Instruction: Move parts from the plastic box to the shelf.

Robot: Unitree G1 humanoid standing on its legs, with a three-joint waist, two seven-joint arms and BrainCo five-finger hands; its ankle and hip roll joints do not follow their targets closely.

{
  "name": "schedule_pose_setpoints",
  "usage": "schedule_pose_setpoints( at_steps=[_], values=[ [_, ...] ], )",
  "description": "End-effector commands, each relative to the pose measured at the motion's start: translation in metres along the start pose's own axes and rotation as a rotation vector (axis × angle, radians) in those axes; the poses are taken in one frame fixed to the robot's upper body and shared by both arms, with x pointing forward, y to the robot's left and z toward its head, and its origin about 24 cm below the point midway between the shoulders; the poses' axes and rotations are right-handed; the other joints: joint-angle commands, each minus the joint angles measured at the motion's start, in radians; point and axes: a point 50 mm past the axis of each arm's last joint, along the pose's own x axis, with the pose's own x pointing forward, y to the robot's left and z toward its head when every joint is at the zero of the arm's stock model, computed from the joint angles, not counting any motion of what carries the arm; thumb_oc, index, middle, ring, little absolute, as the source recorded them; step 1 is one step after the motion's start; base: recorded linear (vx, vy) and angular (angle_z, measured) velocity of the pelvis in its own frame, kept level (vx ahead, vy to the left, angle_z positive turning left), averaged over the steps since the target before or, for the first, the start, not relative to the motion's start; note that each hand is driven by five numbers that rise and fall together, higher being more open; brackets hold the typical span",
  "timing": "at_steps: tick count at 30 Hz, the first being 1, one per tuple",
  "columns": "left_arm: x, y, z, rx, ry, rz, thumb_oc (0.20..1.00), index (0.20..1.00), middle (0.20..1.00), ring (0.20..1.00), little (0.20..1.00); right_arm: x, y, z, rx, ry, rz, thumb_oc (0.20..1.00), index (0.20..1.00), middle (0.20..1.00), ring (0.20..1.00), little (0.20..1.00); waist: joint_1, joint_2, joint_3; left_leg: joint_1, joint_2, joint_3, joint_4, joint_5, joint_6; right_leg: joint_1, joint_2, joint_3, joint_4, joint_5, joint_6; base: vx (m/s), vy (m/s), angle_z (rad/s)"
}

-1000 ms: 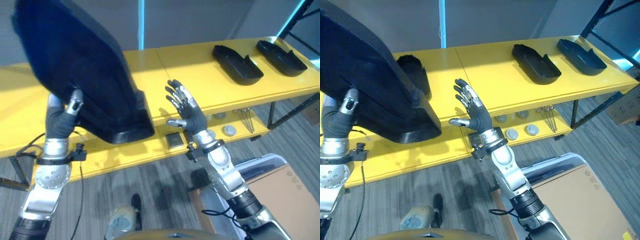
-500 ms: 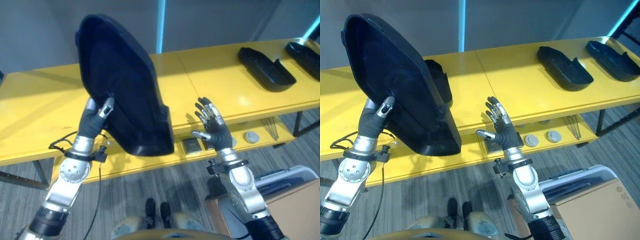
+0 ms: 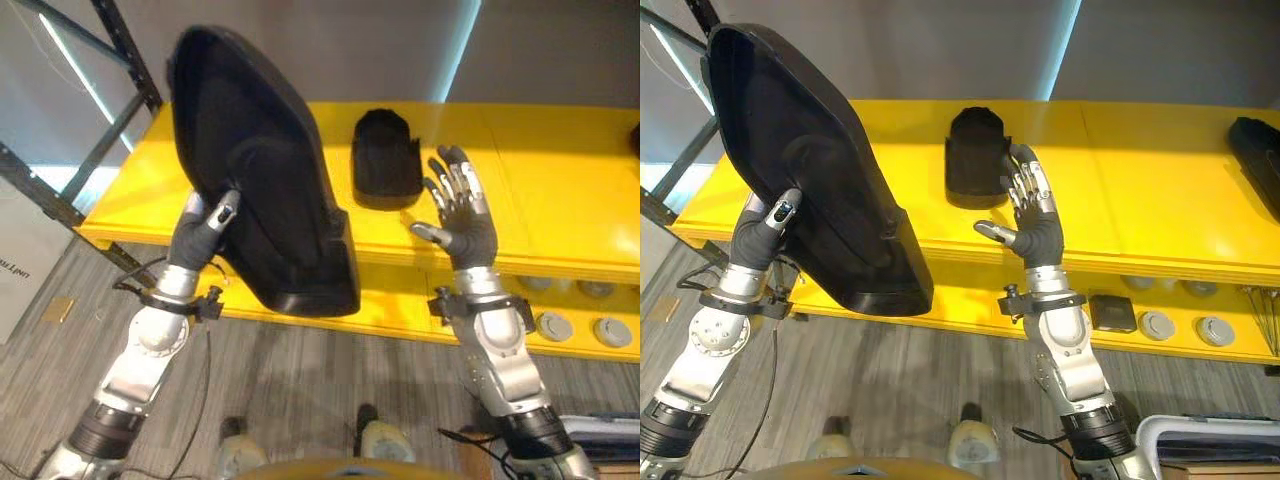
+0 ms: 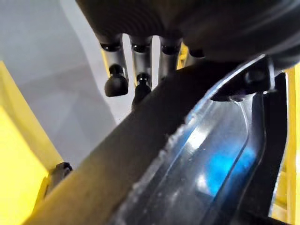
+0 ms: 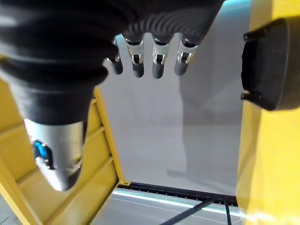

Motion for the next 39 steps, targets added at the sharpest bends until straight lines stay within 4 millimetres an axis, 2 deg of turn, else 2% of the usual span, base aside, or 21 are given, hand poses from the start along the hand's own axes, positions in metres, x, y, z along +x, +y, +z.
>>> schedule_pose_setpoints(
  at_steps=[1, 4, 5, 6, 9, 11, 13, 15, 17, 18, 19, 21, 23, 27, 29, 31, 32, 34, 35, 36, 39],
  values=[
    [0.007, 0.013, 0.024, 0.016, -0.13, 0.06, 0.2, 0.2, 0.2, 0.2, 0.2, -0.001, 0.01, 0.011, -0.02, -0.077, 0.033, 1.0, 1.0, 1.0, 1.0, 1.0, 0.013, -0.019, -0.083, 0.004, -0.031, 0.062, -0.024, 0.016, -0.003, 0.143, -0.058, -0.011, -0.085, -0.092, 0.048, 0.25, 0.58, -0.15],
    [0.007, 0.017, 0.019, 0.091, -0.102, 0.045, 0.2, 0.2, 0.2, 0.2, 0.2, -0.002, 0.012, 0.011, -0.039, -0.069, 0.031, 1.0, 1.0, 1.0, 1.0, 1.0, 0.011, -0.038, -0.091, 0.026, -0.115, 0.097, -0.041, -0.009, 0.043, 0.129, -0.144, 0.005, -0.071, -0.016, 0.088, 0.18, 0.47, 0.17],
    [0.007, 0.017, 0.019, 0.092, -0.101, 0.044, 0.2, 0.2, 0.2, 0.2, 0.2, -0.002, 0.013, 0.011, -0.037, -0.068, 0.031, 1.0, 1.0, 1.0, 1.0, 1.0, 0.014, -0.041, -0.093, 0.032, -0.117, 0.101, -0.043, -0.016, 0.044, 0.132, -0.147, 0.008, -0.07, -0.024, 0.091, 0.08, 0.431, 0.03],
    [0.008, 0.025, 0.016, 0.155, -0.085, 0.059, 0.2, 0.2, 0.2, 0.2, 0.2, -0.001, 0.018, 0.008, -0.011, -0.062, 0.024, 1.0, 1.0, 1.0, 1.0, 1.0, 0.009, -0.053, -0.083, 0.049, -0.163, 0.135, -0.057, -0.023, 0.078, 0.085, -0.194, 0.041, -0.04, 0.066, 0.121, 0.08, 0.262, 0.01],
    [0.008, 0.034, 0.01, 0.217, -0.065, 0.099, 0.2, 0.2, 0.2, 0.2, 0.2, 0.0, 0.024, 0.005, 0.0, -0.051, 0.029, 1.0, 1.0, 1.0, 1.0, 1.0, 0.018, -0.055, -0.076, 0.078, -0.183, 0.184, -0.095, -0.025, 0.097, 0.045, -0.208, 0.058, -0.022, 0.077, 0.125, 0.05, 0.346, -0.62],
    [0.008, 0.045, 0.004, 0.297, -0.037, 0.126, 0.2, 0.2, 0.2, 0.2, 0.2, -0.004, 0.025, 0.004, 0.0, -0.044, 0.051, 1.0, 1.0, 1.0, 1.0, 1.0, 0.006, -0.054, -0.057, 0.089, -0.194, 0.217, -0.117, -0.029, 0.118, 0.005, -0.138, 0.082, 0.021, 0.029, 0.108, 0.06, 0.291, -1.11],
    [0.008, 0.044, -0.002, 0.294, -0.014, 0.146, 0.2, 0.2, 0.2, 0.2, 0.2, -0.015, 0.018, 0.002, -0.018, -0.006, 0.05, 1.0, 1.0, 1.0, 1.0, 1.0, -0.024, -0.058, -0.05, 0.093, -0.208, 0.211, -0.117, -0.028, 0.133, -0.018, -0.009, 0.175, 0.013, -0.028, 0.087, 0.09, 0.154, -0.44],
    [0.007, 0.048, -0.004, 0.294, -0.001, 0.178, 0.2, 0.2, 0.2, 0.2, 0.2, -0.017, 0.015, 0.003, -0.013, -0.004, 0.053, 1.0, 1.0, 1.0, 1.0, 1.0, -0.032, -0.061, -0.046, 0.09, -0.219, 0.22, -0.117, -0.035, 0.137, -0.055, 0.052, 0.168, -0.038, -0.01, 0.061, 0.05, 0.025, -0.11],
    [0.007, 0.05, -0.006, 0.289, 0.005, 0.209, 0.2, 0.2, 0.2, 0.2, 0.2, -0.017, 0.013, 0.002, -0.006, 0.003, 0.05, 1.0, 1.0, 1.0, 1.0, 1.0, -0.043, -0.063, -0.037, 0.096, -0.218, 0.245, -0.117, -0.044, 0.134, -0.107, 0.07, 0.079, -0.076, 0.016, 0.049, 0.04, -0.049, -0.29],
    [0.007, 0.05, -0.006, 0.289, 0.004, 0.21, 0.2, 0.2, 0.2, 0.2, 0.2, -0.017, 0.013, 0.002, -0.006, 0.003, 0.051, 1.0, 1.0, 1.0, 1.0, 1.0, -0.045, -0.061, -0.039, 0.094, -0.216, 0.244, -0.117, -0.045, 0.133, -0.107, 0.072, 0.076, -0.078, 0.017, 0.048, 0.14, -0.13, -0.52],
    [0.003, 0.051, -0.01, 0.306, 0.025, 0.221, 0.2, 0.2, 0.2, 0.2, 0.2, -0.021, 0.011, 0.001, -0.019, 0.01, 0.046, 1.0, 1.0, 1.0, 1.0, 1.0, -0.048, -0.081, -0.048, 0.103, -0.217, 0.266, -0.113, -0.055, 0.13, -0.056, 0.075, 0.048, -0.155, 0.017, 0.04, 0.14, -0.169, -0.46],
    [-0.002, 0.049, -0.016, 0.261, 0.059, 0.248, 0.2, 0.2, 0.2, 0.2, 0.2, -0.021, 0.011, -0.002, -0.022, 0.027, 0.053, 1.0, 1.0, 1.0, 1.0, 1.0, -0.055, -0.089, -0.055, 0.11, -0.207, 0.282, -0.081, -0.07, 0.115, -0.043, 0.088, 0.075, -0.151, 0.018, 0.027, 0.19, -0.229, -0.21],
    [-0.008, 0.05, -0.022, 0.235, 0.099, 0.26, 0.2, 0.2, 0.2, 0.2, 0.2, -0.019, 0.011, 0.001, -0.026, 0.017, 0.086, 1.0, 1.0, 1.0, 1.0, 1.0, -0.051, -0.093, -0.051, 0.082, -0.194, 0.29, 0.091, -0.115, 0.1, -0.007, 0.085, 0.075, -0.15, 0.003, 0.006, 0.2, -0.198, -0.02],
    [-0.011, 0.054, -0.035, 0.162, 0.158, 0.332, 0.2, 0.2, 0.2, 0.2, 0.2, -0.015, -0.001, 0.001, -0.165, 0.027, 0.078, 1.0, 1.0, 1.0, 1.0, 1.0, -0.035, -0.105, -0.006, -0.075, -0.221, 0.229, 0.423, -0.043, 0.051, 0.065, 0.073, 0.09, -0.178, -0.013, -0.033, 0.09, -0.114, -0.14],
    [-0.012, 0.058, -0.039, 0.149, 0.169, 0.361, 0.2, 0.2, 0.2, 0.2, 0.2, -0.022, -0.014, -0.009, -0.325, 0.081, 0.041, 1.0, 1.0, 1.0, 1.0, 1.0, -0.049, -0.104, -0.009, -0.105, -0.192, 0.259, 0.373, -0.053, 0.056, 0.081, 0.063, 0.089, -0.184, -0.027, -0.029, 0.15, 0.04, -0.18],
    [-0.013, 0.071, -0.041, 0.187, 0.178, 0.398, 0.2, 0.2, 0.2, 0.2, 0.2, -0.033, -0.03, -0.014, -0.481, 0.133, 0.002, 1.0, 1.0, 1.0, 1.0, 1.0, -0.061, -0.094, -0.018, -0.076, -0.158, 0.277, 0.22, -0.059, 0.066, 0.083, 0.054, 0.103, -0.179, -0.04, -0.018, 0.19, 0.15, 0.09],
    [-0.012, 0.076, -0.041, 0.213, 0.182, 0.408, 0.2, 0.2, 0.2, 0.2, 0.2, -0.039, -0.037, -0.019, -0.52, 0.171, -0.018, 1.0, 1.0, 1.0, 1.0, 1.0, -0.062, -0.085, -0.018, -0.07, -0.152, 0.267, 0.138, -0.034, 0.067, 0.083, 0.056, 0.113, -0.18, -0.045, -0.011, 0.12, 0.115, -0.06],
    [-0.012, 0.075, -0.041, 0.213, 0.182, 0.408, 0.2, 0.2, 0.2, 0.2, 0.2, -0.039, -0.038, -0.019, -0.522, 0.171, -0.019, 1.0, 1.0, 1.0, 1.0, 1.0, -0.06, -0.086, -0.019, -0.062, -0.153, 0.269, 0.122, -0.027, 0.066, 0.083, 0.055, 0.114, -0.179, -0.046, -0.012, 0.06, 0.088, -0.13],
    [-0.009, 0.086, -0.045, 0.27, 0.195, 0.439, 0.2, 0.2, 0.2, 0.2, 0.2, -0.06, -0.055, -0.036, -0.556, 0.305, -0.068, 1.0, 1.0, 1.0, 1.0, 1.0, -0.069, -0.065, -0.012, -0.051, -0.15, 0.22, 0.015, 0.021, 0.057, 0.083, 0.067, 0.139, -0.182, -0.055, -0.004, 0.08, 0.171, -0.26],
    [-0.008, 0.088, -0.046, 0.288, 0.202, 0.434, 0.2, 0.2, 0.2, 0.2, 0.2, -0.074, -0.062, -0.043, -0.573, 0.374, -0.082, 1.0, 1.0, 1.0, 1.0, 1.0, -0.082, -0.056, -0.017, -0.037, -0.147, 0.215, -0.033, 0.028, 0.058, 0.079, 0.073, 0.143, -0.186, -0.051, 0.0, 0.13, 0.221, -0.38],
    [-0.004, 0.094, -0.055, 0.316, 0.246, 0.41, 0.2, 0.2, 0.2, 0.2, 0.2, -0.126, -0.078, -0.07, -0.669, 0.643, -0.072, 1.0, 1.0, 1.0, 1.0, 1.0, -0.111, -0.044, -0.039, 0.045, -0.132, 0.266, -0.104, 0.04, 0.054, 0.099, 0.076, 0.161, -0.214, -0.035, 0.013, 0.18, 0.165, -0.57]
  ],
)
